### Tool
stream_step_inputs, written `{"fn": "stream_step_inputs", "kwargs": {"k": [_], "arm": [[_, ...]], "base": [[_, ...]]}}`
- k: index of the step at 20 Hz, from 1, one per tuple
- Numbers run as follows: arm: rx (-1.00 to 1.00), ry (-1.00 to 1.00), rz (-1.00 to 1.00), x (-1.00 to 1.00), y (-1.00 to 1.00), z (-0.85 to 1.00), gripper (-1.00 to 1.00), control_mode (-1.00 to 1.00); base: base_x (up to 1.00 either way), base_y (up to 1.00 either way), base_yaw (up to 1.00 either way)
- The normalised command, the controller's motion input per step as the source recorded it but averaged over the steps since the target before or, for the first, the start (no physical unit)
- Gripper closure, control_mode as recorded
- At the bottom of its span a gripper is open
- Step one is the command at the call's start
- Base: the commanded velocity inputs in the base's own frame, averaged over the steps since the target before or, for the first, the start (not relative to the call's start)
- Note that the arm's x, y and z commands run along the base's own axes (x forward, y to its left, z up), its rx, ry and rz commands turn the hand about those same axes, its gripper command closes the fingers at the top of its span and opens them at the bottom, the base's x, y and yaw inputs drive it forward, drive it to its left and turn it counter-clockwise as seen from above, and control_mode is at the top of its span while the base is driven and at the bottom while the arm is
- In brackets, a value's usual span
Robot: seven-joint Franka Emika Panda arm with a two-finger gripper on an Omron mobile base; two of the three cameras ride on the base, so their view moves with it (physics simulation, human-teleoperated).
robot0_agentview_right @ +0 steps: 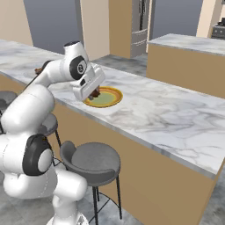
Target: Take the chicken drumsticks from the pan and place one on each plate on the dining counter.
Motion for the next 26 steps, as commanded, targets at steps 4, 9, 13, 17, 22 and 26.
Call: {"fn": "stream_step_inputs", "kwargs": {"k": [4,9,13,17,22,26], "arm": [[0.00,0.01,0.00,0.70,-0.03,-0.20,1.00,-1.00],[0.00,0.00,0.00,0.46,-0.11,-0.42,1.00,-1.00],[0.00,0.00,0.00,0.05,-0.16,-0.59,1.00,-1.00],[0.00,0.00,0.00,0.07,-0.15,-0.49,1.00,-1.00],[0.00,0.00,0.00,0.46,-0.06,-0.17,1.00,-1.00],[0.00,0.00,0.00,0.76,0.00,0.01,-1.00,-1.00]], "base": [[0.00,0.00,0.00],[0.00,0.00,0.00],[0.00,0.00,0.00],[0.00,0.00,0.00],[0.00,0.00,0.00],[0.00,0.00,0.00]]}}
